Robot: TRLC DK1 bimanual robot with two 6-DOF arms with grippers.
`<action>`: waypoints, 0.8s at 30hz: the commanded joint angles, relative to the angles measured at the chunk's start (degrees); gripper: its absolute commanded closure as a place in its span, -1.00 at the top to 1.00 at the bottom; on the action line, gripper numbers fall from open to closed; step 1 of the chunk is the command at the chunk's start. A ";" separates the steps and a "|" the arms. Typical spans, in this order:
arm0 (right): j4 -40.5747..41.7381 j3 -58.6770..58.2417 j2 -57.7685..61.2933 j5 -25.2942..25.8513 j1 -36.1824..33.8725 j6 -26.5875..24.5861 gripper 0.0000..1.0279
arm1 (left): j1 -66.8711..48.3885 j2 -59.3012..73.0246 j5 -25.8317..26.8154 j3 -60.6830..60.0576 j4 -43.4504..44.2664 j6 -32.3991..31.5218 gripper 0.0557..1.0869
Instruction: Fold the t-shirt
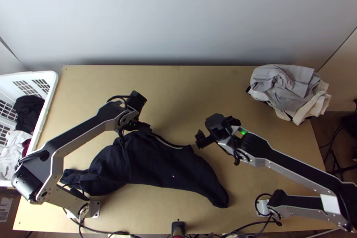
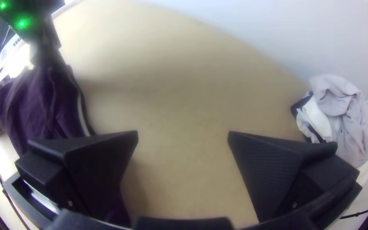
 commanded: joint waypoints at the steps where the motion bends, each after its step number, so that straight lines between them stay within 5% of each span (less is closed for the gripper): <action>1: 2.69 1.62 3.91 -0.03 0.26 0.16 0.91 | -2.53 0.64 0.04 3.65 -6.56 -0.44 0.81; 8: 2.86 2.50 6.11 -0.03 0.34 0.07 0.91 | -4.72 1.43 0.04 5.59 -10.78 -0.88 0.79; 14: 2.95 2.15 9.36 -0.03 3.68 0.07 0.91 | -4.20 2.40 -2.42 4.53 -10.96 -2.20 0.01; 19: 2.86 1.79 10.50 -0.03 4.04 -0.45 0.91 | -6.04 3.89 -9.98 3.74 -6.65 -0.35 -0.92; 24: 2.86 1.71 10.59 -0.03 4.39 -0.45 0.90 | -7.10 3.98 -10.06 4.09 -6.21 1.40 -0.92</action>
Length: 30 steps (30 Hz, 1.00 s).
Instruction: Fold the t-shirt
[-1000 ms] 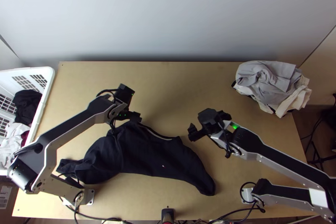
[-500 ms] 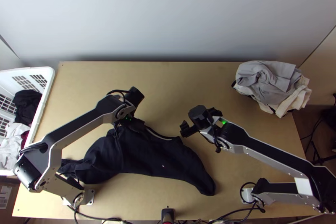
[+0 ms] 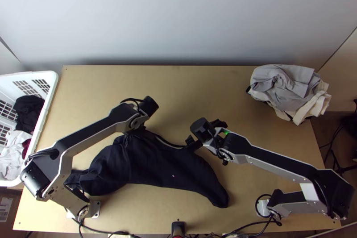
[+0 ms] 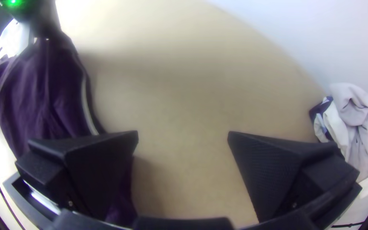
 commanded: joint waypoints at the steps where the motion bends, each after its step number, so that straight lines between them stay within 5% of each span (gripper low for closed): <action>1: -0.02 -0.31 1.21 0.04 1.02 -0.15 0.90 | -1.52 0.11 -2.72 -0.04 1.94 1.69 -0.92; 30: -4.24 17.89 18.18 -3.04 1.99 1.26 0.89 | -1.96 -15.27 -2.81 9.72 -2.54 -0.51 -0.92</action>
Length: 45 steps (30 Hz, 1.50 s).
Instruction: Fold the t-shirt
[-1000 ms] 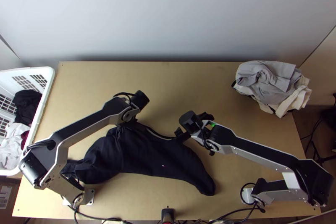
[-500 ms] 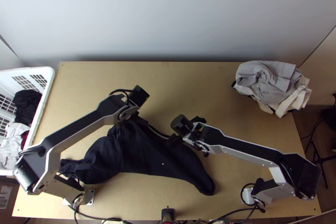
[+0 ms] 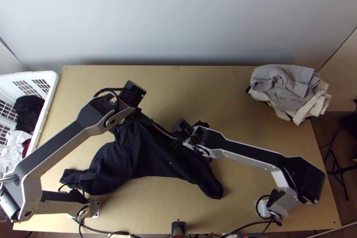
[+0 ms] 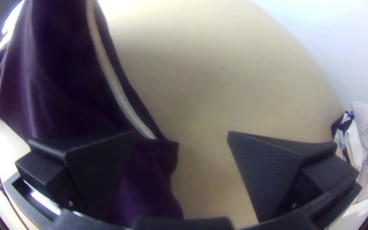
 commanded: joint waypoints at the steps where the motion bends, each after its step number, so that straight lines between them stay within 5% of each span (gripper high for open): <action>1: -0.27 7.60 5.57 -0.20 -2.49 0.06 0.89 | -1.83 -3.34 0.08 0.60 -2.48 -1.54 -0.92; 14: -2.11 16.48 10.23 -2.57 -0.65 -0.03 0.83 | -2.71 -7.47 -0.36 3.15 -6.52 -1.80 -0.92; 27: -11.87 17.18 0.30 -3.89 -0.39 -0.03 0.85 | -1.04 -7.74 -2.21 8.07 -7.66 -0.57 -0.92; 45: -13.98 -3.03 -6.82 -7.49 3.39 -0.29 0.76 | -1.66 -7.83 -3.35 12.12 -9.33 -1.36 -0.92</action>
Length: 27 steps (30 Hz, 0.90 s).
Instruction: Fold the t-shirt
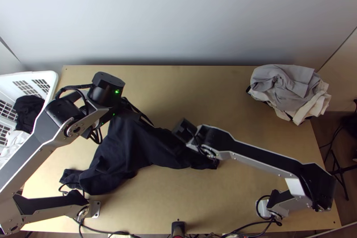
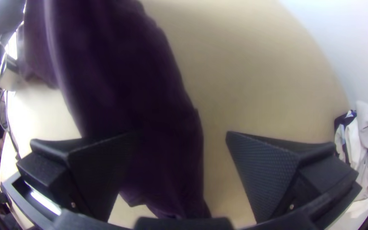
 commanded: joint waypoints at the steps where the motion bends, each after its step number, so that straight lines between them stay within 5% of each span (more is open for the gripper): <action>1: 0.21 -6.84 -1.49 -0.65 2.13 -0.05 0.70 | -0.26 -0.11 -0.07 0.29 -0.48 -0.62 -0.92; 18: 7.06 -14.13 5.01 -0.56 2.22 0.47 0.63 | -2.02 -1.78 -0.07 -2.17 -0.83 -2.20 -0.92; 23: 7.86 -13.69 5.01 0.14 2.48 -0.85 -0.55 | -2.46 -2.57 -0.42 -2.43 -0.92 -2.29 -0.92; 27: 7.15 -13.52 1.41 4.45 2.39 -2.87 -0.74 | -2.46 -3.19 -0.60 -2.78 -1.18 -2.29 -0.92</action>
